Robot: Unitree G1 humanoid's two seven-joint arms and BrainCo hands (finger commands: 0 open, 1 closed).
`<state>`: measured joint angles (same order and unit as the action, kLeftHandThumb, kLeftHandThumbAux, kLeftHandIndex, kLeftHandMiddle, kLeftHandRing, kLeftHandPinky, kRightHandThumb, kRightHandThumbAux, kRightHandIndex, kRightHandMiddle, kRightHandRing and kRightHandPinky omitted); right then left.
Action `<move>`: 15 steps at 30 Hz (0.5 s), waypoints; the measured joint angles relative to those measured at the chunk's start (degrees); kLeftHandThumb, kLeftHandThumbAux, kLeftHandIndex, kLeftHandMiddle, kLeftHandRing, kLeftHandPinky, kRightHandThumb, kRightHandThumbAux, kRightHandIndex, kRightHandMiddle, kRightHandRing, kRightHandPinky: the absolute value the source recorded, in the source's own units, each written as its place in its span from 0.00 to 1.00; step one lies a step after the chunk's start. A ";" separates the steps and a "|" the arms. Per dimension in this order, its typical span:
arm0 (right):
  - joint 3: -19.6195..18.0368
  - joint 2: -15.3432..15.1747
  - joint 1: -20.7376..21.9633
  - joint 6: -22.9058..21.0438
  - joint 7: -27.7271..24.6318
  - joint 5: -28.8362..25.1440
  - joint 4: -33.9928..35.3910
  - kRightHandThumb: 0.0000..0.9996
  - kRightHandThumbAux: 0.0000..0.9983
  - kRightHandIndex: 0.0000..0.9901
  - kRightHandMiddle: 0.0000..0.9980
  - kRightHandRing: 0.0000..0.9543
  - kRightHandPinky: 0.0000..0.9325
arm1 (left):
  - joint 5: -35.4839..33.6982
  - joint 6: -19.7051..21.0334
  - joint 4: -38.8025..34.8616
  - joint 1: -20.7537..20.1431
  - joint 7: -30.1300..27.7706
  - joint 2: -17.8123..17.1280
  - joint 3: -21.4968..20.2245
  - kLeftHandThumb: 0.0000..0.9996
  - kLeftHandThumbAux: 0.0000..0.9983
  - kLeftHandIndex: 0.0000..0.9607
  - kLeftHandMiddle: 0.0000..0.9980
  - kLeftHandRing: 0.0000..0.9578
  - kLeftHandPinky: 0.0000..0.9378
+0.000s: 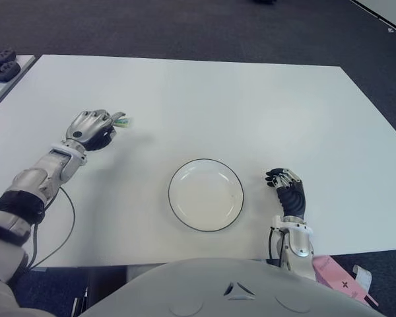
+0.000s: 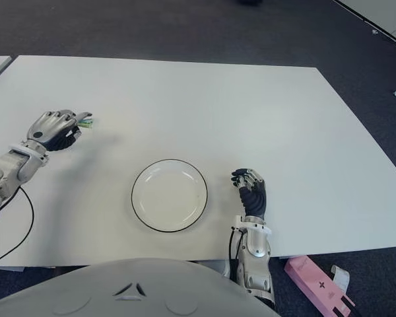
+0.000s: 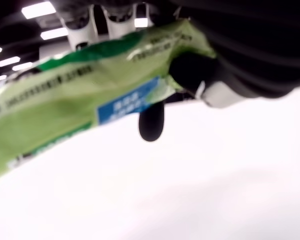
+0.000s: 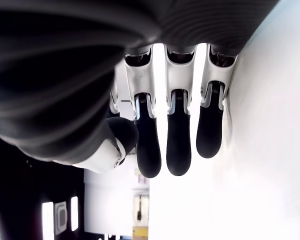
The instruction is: Put the toothpaste on the table into the plate.
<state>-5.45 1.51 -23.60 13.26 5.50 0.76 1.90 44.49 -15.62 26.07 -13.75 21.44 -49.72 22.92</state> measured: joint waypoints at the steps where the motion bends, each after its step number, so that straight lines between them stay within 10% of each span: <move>1: 0.03 -0.01 0.12 0.33 0.00 0.03 -0.30 0.71 0.73 0.43 0.49 0.50 0.50 | -0.23 0.53 -2.35 0.74 -0.66 0.05 -0.86 0.85 0.67 0.41 0.55 0.91 0.93; 15: 0.44 0.20 1.50 2.46 0.02 0.15 -2.80 0.71 0.73 0.43 0.48 0.50 0.49 | -0.83 2.27 -18.41 4.56 -4.84 3.00 -8.15 0.85 0.67 0.41 0.55 0.91 0.91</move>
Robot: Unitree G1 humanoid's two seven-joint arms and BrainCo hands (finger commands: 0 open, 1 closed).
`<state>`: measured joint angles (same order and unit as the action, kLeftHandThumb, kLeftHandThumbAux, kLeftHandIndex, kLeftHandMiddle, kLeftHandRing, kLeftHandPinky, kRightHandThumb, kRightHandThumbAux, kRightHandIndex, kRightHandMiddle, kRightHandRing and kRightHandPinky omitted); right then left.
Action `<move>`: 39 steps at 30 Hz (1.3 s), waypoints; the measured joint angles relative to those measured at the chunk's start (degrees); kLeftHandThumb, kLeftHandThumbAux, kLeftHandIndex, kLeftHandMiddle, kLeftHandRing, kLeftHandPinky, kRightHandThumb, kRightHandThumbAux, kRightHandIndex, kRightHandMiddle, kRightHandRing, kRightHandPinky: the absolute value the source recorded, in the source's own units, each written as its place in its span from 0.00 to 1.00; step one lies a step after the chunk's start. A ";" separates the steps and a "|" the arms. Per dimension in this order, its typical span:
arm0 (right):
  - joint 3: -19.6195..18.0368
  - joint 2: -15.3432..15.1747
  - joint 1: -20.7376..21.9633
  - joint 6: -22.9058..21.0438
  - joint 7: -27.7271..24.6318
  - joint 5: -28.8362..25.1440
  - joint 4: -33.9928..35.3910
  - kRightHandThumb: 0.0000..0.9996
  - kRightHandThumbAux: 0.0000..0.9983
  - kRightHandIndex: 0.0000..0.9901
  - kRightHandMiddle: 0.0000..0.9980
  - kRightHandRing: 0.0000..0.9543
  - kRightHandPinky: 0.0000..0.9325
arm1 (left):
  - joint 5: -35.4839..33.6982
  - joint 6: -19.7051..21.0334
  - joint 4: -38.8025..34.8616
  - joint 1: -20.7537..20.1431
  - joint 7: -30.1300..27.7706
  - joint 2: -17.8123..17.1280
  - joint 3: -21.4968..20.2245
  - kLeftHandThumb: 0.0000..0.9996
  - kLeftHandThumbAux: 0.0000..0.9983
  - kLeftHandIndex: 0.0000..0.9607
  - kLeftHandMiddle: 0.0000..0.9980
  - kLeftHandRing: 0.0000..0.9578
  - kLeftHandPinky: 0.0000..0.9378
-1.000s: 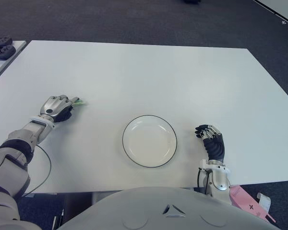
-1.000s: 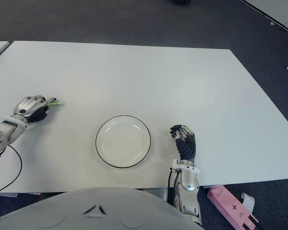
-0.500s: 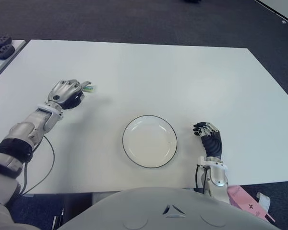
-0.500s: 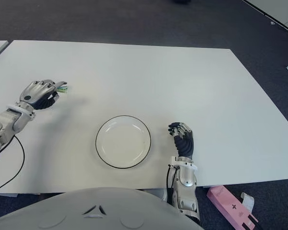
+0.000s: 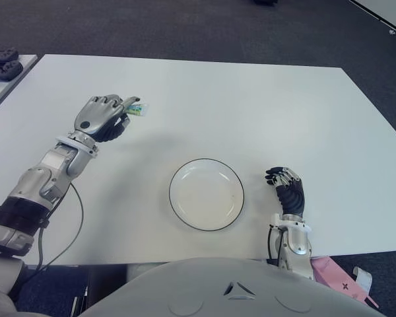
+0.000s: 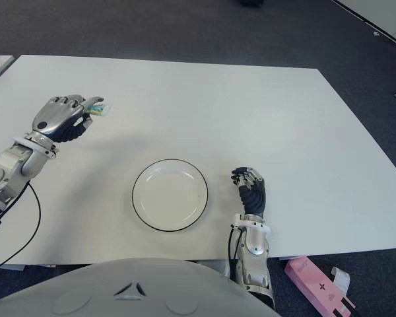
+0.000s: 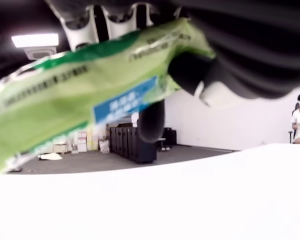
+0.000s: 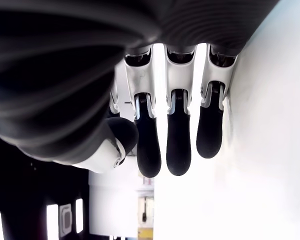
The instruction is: Put the toothpaste on the table into the plate.
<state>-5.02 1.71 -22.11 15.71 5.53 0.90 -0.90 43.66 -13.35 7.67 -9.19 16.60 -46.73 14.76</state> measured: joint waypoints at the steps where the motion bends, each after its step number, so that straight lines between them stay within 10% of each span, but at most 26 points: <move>1: 0.02 0.05 0.04 0.10 0.01 0.00 -0.07 0.71 0.73 0.43 0.48 0.50 0.49 | 0.00 0.01 -0.61 0.08 -0.16 0.28 -0.27 0.85 0.67 0.41 0.55 0.91 0.91; 16: 0.06 0.27 1.83 0.63 0.36 0.58 -1.77 0.71 0.73 0.43 0.49 0.51 0.52 | 1.90 -4.55 -7.84 0.96 -1.27 6.77 0.27 0.85 0.67 0.42 0.55 0.90 0.90; 39: 0.14 0.77 2.39 1.84 0.67 0.37 -2.77 0.71 0.73 0.43 0.49 0.51 0.51 | 11.46 -18.85 2.49 -5.47 -0.56 18.33 15.41 0.85 0.67 0.42 0.57 0.91 0.95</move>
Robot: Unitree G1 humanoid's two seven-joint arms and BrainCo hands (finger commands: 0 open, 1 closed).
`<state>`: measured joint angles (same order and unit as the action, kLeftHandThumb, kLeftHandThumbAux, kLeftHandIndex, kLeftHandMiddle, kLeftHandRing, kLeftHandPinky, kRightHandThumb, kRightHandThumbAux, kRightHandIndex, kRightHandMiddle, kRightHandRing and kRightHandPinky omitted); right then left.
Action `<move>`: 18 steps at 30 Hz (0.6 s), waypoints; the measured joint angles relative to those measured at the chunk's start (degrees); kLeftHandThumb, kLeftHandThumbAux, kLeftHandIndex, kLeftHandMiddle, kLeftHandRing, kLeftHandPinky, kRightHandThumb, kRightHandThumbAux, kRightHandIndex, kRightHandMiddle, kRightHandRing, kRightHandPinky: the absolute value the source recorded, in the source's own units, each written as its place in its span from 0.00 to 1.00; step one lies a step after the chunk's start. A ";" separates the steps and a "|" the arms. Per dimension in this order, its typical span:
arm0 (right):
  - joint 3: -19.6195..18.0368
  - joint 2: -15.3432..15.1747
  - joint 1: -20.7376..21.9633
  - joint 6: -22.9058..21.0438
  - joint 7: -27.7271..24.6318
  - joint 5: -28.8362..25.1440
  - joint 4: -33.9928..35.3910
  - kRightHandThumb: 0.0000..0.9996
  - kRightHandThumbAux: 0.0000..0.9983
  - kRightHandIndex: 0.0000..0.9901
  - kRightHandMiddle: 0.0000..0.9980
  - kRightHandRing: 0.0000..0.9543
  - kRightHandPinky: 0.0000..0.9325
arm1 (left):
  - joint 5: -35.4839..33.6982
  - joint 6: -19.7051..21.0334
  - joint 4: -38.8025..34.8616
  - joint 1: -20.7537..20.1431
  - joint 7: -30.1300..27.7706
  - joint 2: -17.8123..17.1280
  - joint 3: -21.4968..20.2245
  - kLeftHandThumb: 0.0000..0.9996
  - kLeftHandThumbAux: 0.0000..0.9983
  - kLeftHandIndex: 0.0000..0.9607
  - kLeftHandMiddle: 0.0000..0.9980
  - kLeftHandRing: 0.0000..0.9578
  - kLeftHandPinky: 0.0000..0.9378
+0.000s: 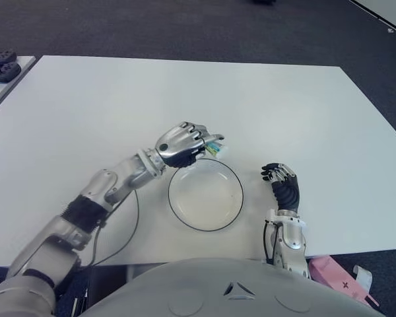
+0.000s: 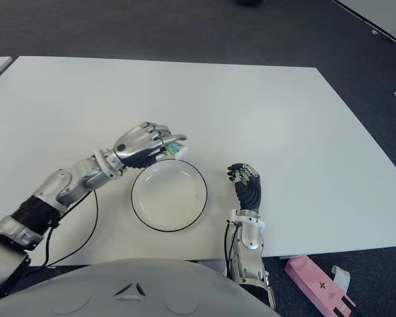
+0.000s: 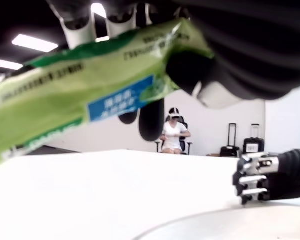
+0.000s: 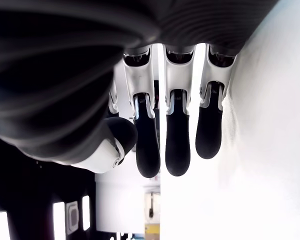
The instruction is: Put the toothpaste on the table into the plate.
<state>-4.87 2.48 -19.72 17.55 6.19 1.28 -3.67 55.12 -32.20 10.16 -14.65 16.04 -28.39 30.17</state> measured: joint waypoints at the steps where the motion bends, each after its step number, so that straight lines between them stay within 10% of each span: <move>1: 0.01 0.02 0.00 0.00 0.04 0.05 0.03 0.71 0.73 0.43 0.49 0.51 0.52 | 0.88 -0.05 0.74 -0.01 0.32 0.45 0.65 0.85 0.67 0.42 0.57 0.92 0.95; 18: -0.02 0.08 -0.72 0.01 0.10 0.18 0.56 0.71 0.73 0.43 0.50 0.52 0.53 | 16.75 2.16 8.35 -3.82 13.75 3.19 10.90 0.85 0.67 0.44 0.59 0.92 0.95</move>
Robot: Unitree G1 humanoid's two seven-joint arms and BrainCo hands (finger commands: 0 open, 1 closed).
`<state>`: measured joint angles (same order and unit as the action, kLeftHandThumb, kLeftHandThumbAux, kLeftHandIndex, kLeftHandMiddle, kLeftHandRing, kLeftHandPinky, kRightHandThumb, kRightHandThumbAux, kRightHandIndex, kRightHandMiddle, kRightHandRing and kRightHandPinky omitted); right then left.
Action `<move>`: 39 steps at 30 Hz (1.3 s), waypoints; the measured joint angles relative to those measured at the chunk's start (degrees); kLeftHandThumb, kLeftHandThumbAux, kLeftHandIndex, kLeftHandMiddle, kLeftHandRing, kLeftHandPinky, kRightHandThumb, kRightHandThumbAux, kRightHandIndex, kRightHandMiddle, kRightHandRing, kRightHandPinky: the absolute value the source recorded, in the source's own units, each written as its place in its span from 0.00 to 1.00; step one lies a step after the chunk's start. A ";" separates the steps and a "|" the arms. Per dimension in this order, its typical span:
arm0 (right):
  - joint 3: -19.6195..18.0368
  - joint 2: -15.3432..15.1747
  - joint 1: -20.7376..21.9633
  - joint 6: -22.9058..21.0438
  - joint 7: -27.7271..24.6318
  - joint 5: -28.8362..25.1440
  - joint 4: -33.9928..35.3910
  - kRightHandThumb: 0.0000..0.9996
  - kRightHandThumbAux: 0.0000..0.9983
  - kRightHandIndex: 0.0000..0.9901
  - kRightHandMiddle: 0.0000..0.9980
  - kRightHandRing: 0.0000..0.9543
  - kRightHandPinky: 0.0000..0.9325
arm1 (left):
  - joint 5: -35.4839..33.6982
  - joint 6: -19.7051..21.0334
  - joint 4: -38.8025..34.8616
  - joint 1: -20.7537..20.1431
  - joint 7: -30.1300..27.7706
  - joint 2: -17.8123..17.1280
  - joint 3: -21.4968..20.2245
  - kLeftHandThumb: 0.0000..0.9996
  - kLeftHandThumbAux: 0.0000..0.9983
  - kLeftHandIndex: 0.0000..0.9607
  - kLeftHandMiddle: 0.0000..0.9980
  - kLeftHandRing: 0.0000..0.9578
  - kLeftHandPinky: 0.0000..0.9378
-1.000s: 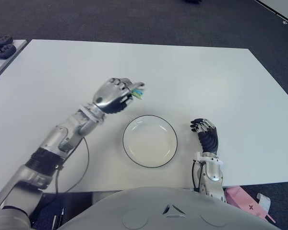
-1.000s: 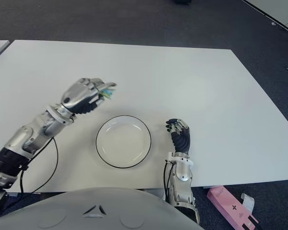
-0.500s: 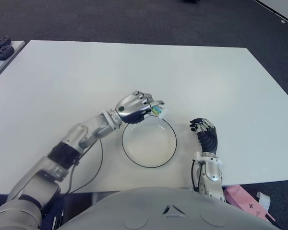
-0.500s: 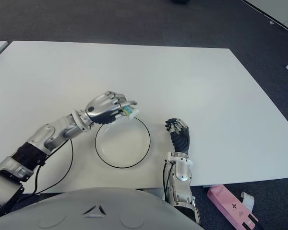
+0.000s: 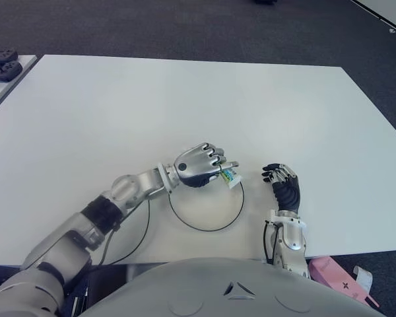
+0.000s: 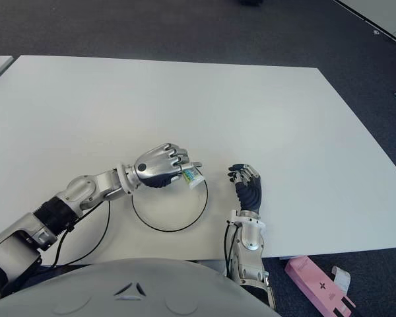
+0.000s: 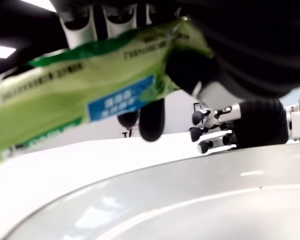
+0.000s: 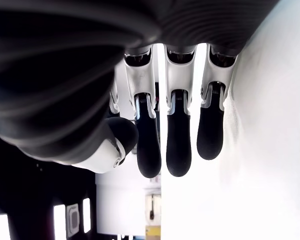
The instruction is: Put the toothpaste on the table into the plate.
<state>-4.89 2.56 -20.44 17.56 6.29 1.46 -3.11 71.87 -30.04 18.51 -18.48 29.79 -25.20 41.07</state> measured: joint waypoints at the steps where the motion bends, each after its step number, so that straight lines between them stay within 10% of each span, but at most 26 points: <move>1: 0.00 -0.06 -0.05 0.00 -0.01 0.02 0.04 0.71 0.73 0.43 0.50 0.52 0.53 | 0.80 0.44 1.98 -0.50 0.47 0.44 0.95 0.85 0.67 0.44 0.59 0.92 0.95; 10: 0.05 -0.07 -0.95 -0.01 -0.03 0.02 0.74 0.71 0.73 0.43 0.49 0.51 0.51 | 1.07 0.33 8.33 -2.97 2.79 1.52 4.84 0.84 0.67 0.43 0.58 0.91 0.93; 17: 0.07 -0.03 -1.19 0.00 0.00 0.02 0.98 0.71 0.73 0.43 0.49 0.51 0.51 | -5.92 -6.18 0.35 -0.44 -1.58 -4.57 3.21 0.78 0.69 0.43 0.63 0.82 0.83; 19: 0.03 -0.01 -1.17 0.00 0.05 0.02 1.04 0.71 0.73 0.43 0.49 0.51 0.52 | -9.11 -7.52 -1.99 0.57 -4.68 -6.11 2.32 0.73 0.70 0.43 0.59 0.73 0.75; 23: 0.11 0.14 -1.22 -0.04 0.09 0.03 1.02 0.71 0.73 0.43 0.49 0.51 0.52 | -18.09 -9.78 -5.56 2.35 -13.67 -8.18 0.24 0.33 0.61 0.18 0.33 0.44 0.52; 28: 0.29 0.30 -1.22 -0.10 0.06 0.02 1.03 0.71 0.73 0.43 0.49 0.51 0.53 | -20.21 -9.08 -7.97 4.16 -17.46 -8.18 -1.98 0.15 0.52 0.03 0.08 0.10 0.15; 39: 0.12 0.28 -0.98 -0.18 0.07 -0.12 1.00 0.71 0.73 0.43 0.49 0.51 0.52 | -13.13 -5.45 -16.86 8.25 -14.40 -8.64 -6.71 0.11 0.40 0.00 0.00 0.00 0.01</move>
<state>-4.76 2.84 -21.42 17.38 6.36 1.34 -2.12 58.75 -35.49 1.65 -10.23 15.39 -33.84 34.36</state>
